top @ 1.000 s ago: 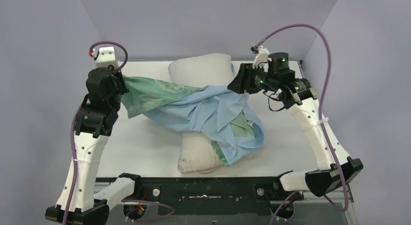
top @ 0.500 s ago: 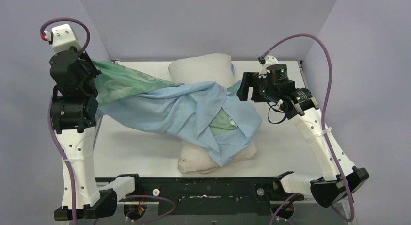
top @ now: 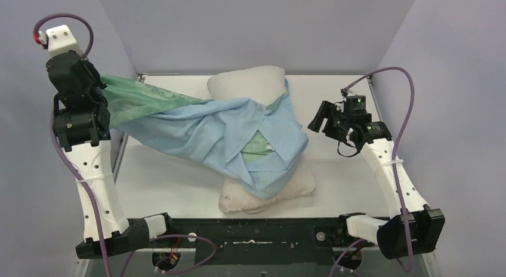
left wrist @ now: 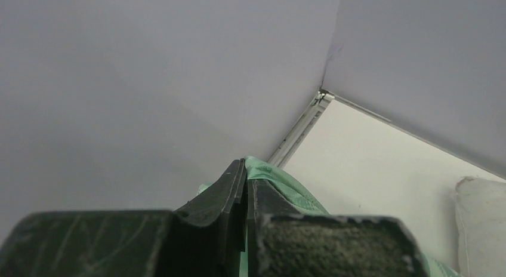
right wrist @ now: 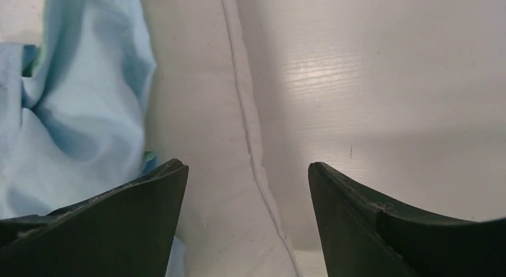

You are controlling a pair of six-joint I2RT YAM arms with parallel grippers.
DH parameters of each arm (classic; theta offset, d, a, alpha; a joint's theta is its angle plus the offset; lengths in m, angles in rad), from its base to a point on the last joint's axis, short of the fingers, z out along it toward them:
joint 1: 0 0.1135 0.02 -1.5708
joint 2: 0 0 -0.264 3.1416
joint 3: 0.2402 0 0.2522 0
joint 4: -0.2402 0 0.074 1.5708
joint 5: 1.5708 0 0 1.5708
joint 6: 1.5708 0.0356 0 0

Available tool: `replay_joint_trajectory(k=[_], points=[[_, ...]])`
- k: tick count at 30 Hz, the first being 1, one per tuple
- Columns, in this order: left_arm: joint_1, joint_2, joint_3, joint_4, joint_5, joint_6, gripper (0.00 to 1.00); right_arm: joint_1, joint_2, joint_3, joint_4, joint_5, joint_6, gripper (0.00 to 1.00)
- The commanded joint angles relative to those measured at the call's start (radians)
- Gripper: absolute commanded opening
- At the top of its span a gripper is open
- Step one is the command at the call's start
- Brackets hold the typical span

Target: Put the pillow into the pillowcase

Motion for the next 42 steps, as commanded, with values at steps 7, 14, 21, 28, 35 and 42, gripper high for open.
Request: replay_joint_trajectory(k=[7,14,21,28,35,42], points=[[0.078,-0.014,0.037,0.054,0.167,-0.071,0.00,-0.012,0.015,-0.162,0.259,-0.308,0.074,0.75],[0.077,-0.039,-0.093,0.104,0.308,-0.161,0.00,0.157,0.143,-0.202,0.358,-0.313,0.105,0.73],[0.037,-0.076,-0.223,0.144,0.364,-0.208,0.00,0.120,0.123,-0.063,0.011,0.139,-0.015,0.00],[-0.005,-0.093,-0.312,0.183,0.411,-0.272,0.00,-0.024,0.041,0.054,-0.249,0.535,-0.116,0.00],[-0.016,-0.110,-0.360,0.198,0.424,-0.294,0.00,-0.083,-0.012,0.119,-0.306,0.735,-0.119,0.06],[-0.032,-0.134,-0.472,0.310,0.550,-0.377,0.00,-0.080,-0.036,0.246,-0.246,0.399,-0.184,0.50]])
